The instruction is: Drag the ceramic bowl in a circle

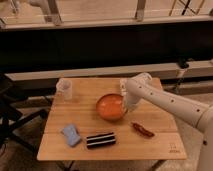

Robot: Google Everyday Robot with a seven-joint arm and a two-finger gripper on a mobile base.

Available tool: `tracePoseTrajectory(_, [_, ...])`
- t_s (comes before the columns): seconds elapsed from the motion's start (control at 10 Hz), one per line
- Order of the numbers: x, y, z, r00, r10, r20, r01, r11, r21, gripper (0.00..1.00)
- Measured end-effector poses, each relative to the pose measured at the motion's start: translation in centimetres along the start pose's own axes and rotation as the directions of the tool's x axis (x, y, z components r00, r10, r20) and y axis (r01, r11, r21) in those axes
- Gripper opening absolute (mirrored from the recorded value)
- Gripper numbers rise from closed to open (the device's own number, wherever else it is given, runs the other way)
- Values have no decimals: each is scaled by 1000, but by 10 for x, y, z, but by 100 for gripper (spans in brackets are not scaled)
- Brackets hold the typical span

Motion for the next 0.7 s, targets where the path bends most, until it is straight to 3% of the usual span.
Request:
tracePoseTrajectory(0.4, [-10, -22, -2, 1000, -11, 3, 11, 1000, -6, 1])
tracePoseTrajectory(0.7, [-4, -9, -2, 1000, 23, 9, -23, 1000, -6, 1])
